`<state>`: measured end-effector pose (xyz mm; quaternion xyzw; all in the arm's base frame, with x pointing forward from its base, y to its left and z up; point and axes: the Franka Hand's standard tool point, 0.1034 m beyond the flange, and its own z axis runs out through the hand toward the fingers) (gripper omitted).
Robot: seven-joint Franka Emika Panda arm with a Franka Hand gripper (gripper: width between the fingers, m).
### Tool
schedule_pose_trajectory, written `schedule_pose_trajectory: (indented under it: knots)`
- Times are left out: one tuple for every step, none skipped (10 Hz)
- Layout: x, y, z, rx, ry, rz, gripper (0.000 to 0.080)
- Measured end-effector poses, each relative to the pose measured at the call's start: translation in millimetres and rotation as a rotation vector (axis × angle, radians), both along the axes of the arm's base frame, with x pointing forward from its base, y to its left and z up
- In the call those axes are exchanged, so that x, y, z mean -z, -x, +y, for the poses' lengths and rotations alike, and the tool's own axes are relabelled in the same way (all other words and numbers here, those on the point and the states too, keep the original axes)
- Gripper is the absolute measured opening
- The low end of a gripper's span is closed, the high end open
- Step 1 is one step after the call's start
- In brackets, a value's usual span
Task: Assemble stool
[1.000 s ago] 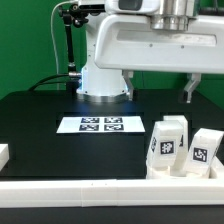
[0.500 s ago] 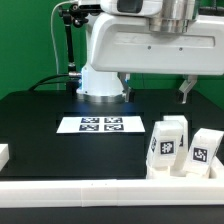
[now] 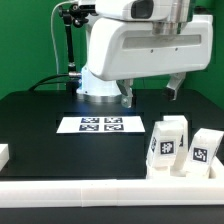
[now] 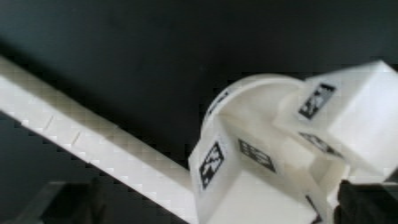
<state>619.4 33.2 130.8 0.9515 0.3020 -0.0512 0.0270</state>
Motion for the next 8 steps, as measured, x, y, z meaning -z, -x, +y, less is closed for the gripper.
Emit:
schedule_pose_trajectory:
  knots:
    - [0.0, 0.0, -2.1, -0.067, 0.000, 0.006, 0.0648]
    - [-0.3, -0.4, -4.5, -0.167, 0.002, 0.014, 0.0648]
    - [-0.6, -1.7, -3.7, -0.281, -0.004, 0.019, 0.0648]
    - [1.4, -1.6, -0.1, -0.362, -0.008, 0.045, 0.0648]
    - [4.5, -6.8, 4.6, -0.491, -0.007, 0.063, 0.0648]
    - [8.9, -12.3, 13.7, -0.607, 0.009, 0.086, 0.0648]
    - [10.5, -13.8, 18.1, -0.691, 0.017, 0.098, 0.0648]
    - [9.8, -14.0, 13.7, -0.754, 0.015, 0.107, 0.0648]
